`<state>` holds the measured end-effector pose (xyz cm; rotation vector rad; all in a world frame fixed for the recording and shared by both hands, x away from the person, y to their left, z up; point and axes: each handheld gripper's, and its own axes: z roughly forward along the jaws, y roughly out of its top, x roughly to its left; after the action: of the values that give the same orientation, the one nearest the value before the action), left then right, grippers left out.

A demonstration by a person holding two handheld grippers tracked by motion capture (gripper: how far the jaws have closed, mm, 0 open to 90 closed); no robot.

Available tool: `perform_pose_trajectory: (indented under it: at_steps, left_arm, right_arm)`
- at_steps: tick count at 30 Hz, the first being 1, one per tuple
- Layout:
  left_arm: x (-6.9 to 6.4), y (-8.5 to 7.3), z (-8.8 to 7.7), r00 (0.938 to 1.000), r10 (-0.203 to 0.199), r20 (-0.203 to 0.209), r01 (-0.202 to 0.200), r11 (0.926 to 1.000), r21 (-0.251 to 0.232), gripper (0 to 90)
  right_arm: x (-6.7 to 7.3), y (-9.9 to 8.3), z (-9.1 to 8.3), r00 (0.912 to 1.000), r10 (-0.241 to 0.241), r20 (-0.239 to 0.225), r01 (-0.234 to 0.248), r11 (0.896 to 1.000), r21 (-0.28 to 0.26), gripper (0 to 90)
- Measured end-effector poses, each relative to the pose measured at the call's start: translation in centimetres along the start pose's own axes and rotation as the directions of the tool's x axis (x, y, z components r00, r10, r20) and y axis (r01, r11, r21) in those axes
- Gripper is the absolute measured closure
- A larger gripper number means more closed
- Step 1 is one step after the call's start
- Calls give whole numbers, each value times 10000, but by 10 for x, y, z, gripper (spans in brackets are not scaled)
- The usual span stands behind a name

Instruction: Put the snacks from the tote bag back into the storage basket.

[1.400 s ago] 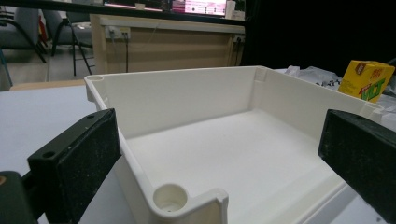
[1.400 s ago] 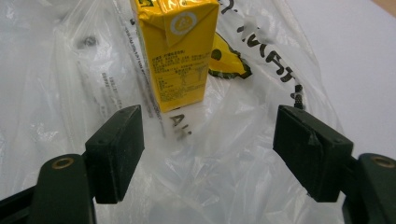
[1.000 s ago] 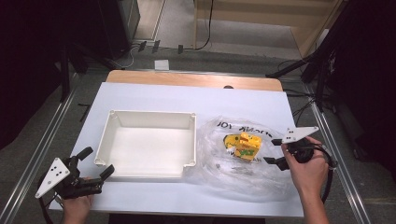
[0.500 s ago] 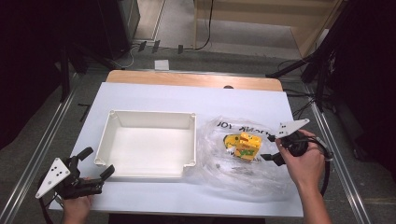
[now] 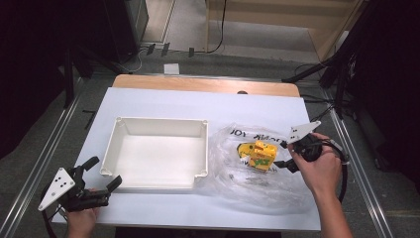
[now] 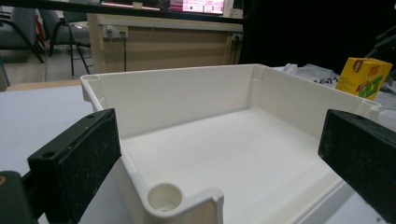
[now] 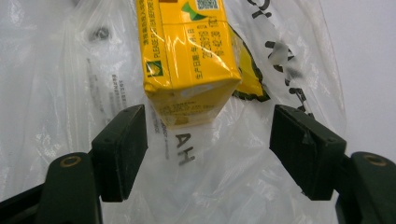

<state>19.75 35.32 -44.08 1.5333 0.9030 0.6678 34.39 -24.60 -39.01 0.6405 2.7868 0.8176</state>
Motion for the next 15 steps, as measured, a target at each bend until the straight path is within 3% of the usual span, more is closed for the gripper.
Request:
perform_pose_trajectory:
  at_steps: [15]
  left_arm:
    - [-1, 0, 0, 10000, 73, 30, -73, 10000, 34, 0]
  right_arm:
    - [1, 22, 9, 9972, -611, -442, 636, 9962, 594, 302]
